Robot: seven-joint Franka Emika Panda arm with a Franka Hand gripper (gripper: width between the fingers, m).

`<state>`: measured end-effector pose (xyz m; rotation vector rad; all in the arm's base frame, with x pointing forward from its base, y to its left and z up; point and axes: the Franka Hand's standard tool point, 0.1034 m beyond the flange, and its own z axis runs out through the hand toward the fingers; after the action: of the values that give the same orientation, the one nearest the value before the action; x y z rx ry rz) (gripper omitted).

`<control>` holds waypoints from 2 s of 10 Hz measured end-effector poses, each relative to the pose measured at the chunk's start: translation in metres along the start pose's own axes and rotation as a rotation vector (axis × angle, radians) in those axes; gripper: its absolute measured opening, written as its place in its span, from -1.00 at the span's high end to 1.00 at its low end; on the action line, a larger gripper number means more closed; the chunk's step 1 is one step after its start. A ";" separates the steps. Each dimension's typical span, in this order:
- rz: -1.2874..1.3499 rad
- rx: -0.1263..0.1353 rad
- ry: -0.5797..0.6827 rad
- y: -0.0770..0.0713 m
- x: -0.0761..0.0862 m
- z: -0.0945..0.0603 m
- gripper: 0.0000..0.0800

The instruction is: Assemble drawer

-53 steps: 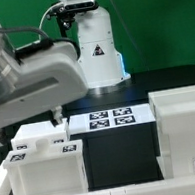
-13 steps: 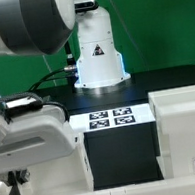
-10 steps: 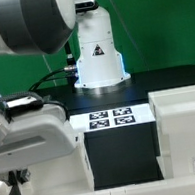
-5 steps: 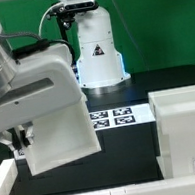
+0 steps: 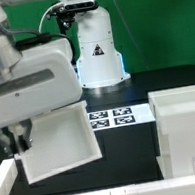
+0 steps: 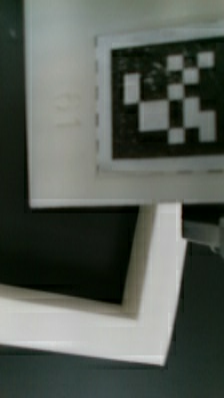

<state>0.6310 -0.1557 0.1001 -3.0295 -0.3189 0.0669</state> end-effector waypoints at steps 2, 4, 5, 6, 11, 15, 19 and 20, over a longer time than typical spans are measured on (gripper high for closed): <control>0.065 -0.029 0.114 0.002 -0.006 0.000 0.91; 0.094 -0.092 0.215 0.015 -0.001 -0.002 0.91; 0.101 -0.115 0.246 0.020 -0.003 0.000 0.91; 0.088 -0.163 0.307 0.028 -0.003 -0.002 0.91; 0.093 -0.367 0.514 0.024 -0.020 0.009 0.91; 0.127 -0.394 0.597 -0.020 -0.023 0.010 0.91; 0.313 -0.347 0.566 -0.062 -0.021 0.020 0.91; 0.319 -0.365 0.554 -0.077 -0.020 0.030 0.91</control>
Offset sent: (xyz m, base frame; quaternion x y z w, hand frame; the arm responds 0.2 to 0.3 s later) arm 0.0000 0.0000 0.0000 0.0000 0.1938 0.0000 0.9810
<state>0.5943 -0.0825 0.0784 -3.2334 0.2236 -0.8780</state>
